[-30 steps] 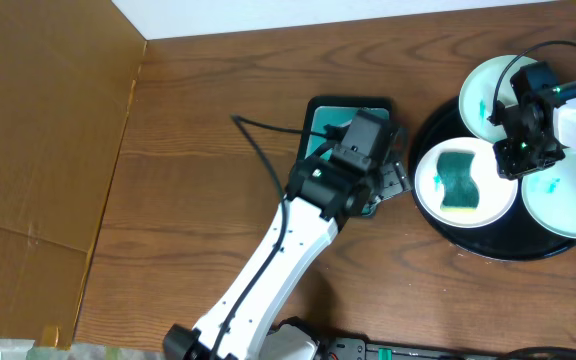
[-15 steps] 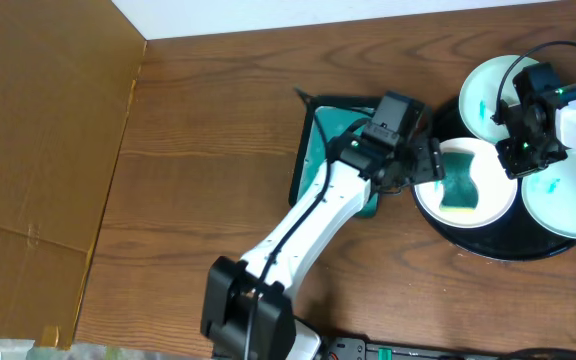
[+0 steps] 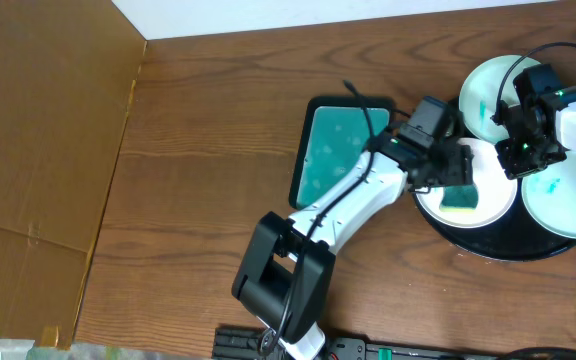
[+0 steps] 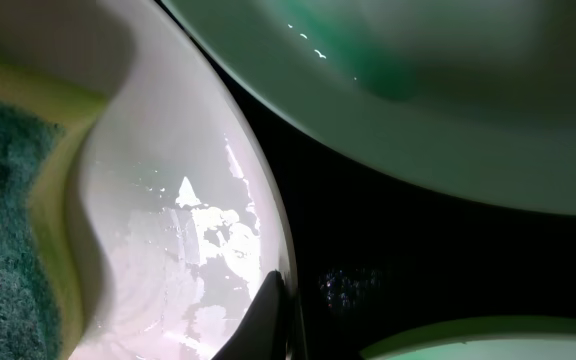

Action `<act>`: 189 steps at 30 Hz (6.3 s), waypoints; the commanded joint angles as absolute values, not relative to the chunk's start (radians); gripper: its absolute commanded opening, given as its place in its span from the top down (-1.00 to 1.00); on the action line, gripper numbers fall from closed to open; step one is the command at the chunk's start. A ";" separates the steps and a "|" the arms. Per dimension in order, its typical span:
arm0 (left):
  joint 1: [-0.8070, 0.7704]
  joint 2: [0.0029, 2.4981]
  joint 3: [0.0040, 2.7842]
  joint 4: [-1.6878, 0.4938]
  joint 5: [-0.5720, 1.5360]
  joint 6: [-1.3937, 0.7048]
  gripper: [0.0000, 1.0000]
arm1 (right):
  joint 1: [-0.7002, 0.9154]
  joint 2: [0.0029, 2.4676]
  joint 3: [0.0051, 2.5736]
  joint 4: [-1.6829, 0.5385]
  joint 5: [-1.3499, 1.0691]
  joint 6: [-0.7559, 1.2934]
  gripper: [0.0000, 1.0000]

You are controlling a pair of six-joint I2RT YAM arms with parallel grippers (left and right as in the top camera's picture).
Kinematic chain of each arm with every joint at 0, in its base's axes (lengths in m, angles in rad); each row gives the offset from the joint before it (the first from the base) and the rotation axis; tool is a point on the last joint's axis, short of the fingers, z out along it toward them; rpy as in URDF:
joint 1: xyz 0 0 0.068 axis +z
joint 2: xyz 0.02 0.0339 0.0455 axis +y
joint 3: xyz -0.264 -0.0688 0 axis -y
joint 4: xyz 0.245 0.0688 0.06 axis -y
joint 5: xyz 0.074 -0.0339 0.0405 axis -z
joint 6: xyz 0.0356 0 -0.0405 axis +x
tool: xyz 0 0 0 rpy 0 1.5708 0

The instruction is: Clean dirty plates on tray and stack at the side

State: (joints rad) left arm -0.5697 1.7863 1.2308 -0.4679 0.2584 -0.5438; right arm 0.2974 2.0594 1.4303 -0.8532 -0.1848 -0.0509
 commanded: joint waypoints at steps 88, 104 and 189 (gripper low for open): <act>-0.667 1.863 1.241 -0.385 -0.033 -0.738 -0.02 | 0.295 2.067 1.407 -0.848 -0.207 -0.046 0.97; -0.710 1.917 1.240 -0.387 -0.064 -0.745 0.08 | 0.295 2.067 1.406 -0.852 -0.207 -0.046 0.97; -0.624 1.909 1.210 -0.561 -0.434 -0.805 0.86 | 0.295 2.067 1.406 -0.851 -0.184 -0.046 0.97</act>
State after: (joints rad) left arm -0.6704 1.9289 1.2278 -0.5194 -0.2916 -0.8303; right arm 0.2996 2.0594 1.4227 -0.8482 -0.2092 -0.0395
